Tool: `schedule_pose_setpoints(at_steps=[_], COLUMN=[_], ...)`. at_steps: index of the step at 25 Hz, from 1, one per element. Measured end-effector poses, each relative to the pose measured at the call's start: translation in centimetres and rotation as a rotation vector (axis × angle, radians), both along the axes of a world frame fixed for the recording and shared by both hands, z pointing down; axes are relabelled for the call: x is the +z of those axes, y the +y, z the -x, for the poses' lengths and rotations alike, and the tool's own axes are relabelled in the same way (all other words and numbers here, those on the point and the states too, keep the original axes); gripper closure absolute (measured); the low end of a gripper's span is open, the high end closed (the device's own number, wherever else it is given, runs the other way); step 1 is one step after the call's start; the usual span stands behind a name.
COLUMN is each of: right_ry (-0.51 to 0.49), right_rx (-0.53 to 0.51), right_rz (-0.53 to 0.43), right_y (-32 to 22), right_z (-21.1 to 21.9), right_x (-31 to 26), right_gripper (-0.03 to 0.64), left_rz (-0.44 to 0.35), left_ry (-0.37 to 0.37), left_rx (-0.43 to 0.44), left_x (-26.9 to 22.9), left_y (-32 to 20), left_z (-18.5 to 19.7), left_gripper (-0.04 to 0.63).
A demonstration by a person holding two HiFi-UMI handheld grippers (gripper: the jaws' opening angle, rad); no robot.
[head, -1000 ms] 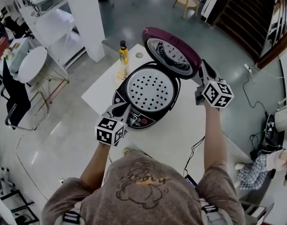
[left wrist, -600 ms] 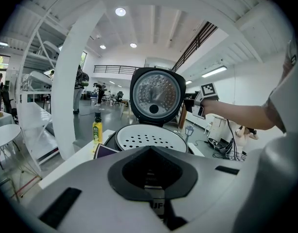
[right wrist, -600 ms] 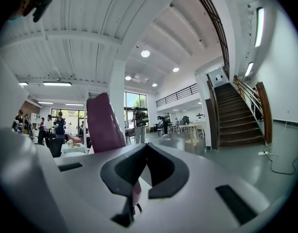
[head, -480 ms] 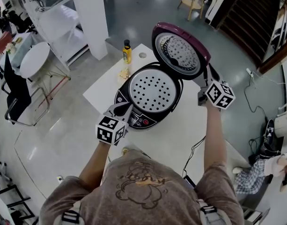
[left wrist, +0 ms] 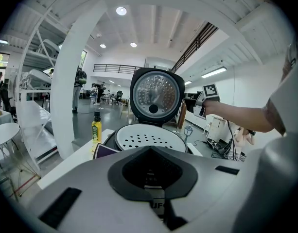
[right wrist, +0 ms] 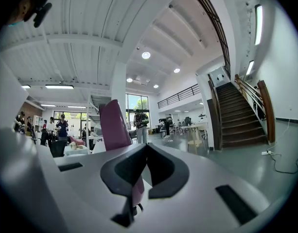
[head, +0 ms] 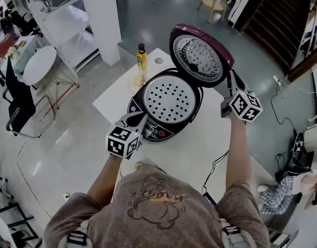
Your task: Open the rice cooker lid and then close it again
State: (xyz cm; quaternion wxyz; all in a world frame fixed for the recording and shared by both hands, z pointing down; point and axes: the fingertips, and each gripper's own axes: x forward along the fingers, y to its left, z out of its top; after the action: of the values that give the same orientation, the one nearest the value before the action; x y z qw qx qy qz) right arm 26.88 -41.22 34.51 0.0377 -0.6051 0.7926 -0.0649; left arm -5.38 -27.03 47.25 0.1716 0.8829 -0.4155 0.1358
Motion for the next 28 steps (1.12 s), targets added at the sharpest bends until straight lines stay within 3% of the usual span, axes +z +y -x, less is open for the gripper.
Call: schedule_pose_setpoints(at_steps=[15, 28], right_ry=[-0.061, 0.022], right_rx=[-0.057, -0.219], right_rz=[-0.101, -0.109], right_y=[5.3, 6.6], right_z=[-0.9, 2.7], right_x=[-3.5, -4.1], right_gripper=[0.588, 0.326], left_rz=[-0.002, -0.011], left_ry=[-0.005, -0.011], left_rx=[0.003, 0.002], left_x=[0.0, -0.1], left_y=[0.0, 0.1], left_z=[0.0, 0.0], left_gripper=[0.575, 0.575])
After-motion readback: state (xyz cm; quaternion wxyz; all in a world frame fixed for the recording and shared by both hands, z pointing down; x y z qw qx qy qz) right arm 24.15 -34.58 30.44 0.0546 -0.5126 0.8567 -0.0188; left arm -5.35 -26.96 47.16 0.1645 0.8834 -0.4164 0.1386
